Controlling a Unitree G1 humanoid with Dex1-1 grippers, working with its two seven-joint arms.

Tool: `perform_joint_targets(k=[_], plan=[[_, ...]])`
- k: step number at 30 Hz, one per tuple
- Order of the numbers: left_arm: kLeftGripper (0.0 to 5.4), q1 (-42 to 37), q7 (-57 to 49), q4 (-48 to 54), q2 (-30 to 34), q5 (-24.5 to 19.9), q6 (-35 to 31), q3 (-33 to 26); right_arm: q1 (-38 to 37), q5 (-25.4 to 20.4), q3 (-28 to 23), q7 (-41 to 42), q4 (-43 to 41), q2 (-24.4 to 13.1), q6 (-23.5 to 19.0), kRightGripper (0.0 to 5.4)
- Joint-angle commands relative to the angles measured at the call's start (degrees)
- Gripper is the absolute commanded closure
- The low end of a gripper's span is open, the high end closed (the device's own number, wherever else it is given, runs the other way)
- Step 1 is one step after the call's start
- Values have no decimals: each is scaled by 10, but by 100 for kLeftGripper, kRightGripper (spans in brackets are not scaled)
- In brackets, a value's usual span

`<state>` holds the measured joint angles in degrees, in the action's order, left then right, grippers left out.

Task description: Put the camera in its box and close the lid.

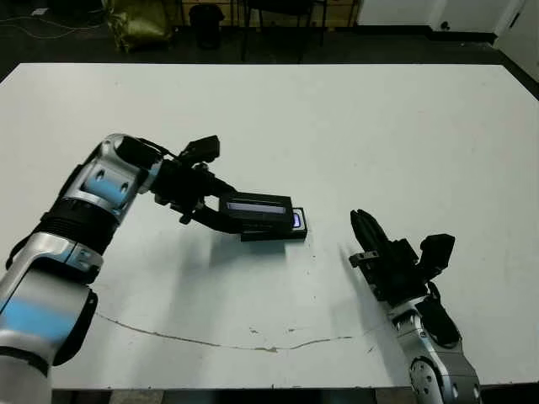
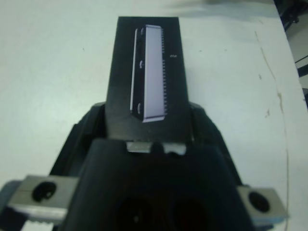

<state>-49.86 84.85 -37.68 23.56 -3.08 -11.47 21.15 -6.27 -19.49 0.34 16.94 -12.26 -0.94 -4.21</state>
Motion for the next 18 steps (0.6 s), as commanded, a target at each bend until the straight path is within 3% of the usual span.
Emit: perform_joint_targets(k=[1, 18], plan=[[280, -11, -1, -13, -9, 15, 8, 8, -7, -3, -2, -9, -3, -1, -18, 540], [280, 6, -76, -9, -36, 37, 47, -8, -7, -6, -3, 2, 2, -3, -12, 540]])
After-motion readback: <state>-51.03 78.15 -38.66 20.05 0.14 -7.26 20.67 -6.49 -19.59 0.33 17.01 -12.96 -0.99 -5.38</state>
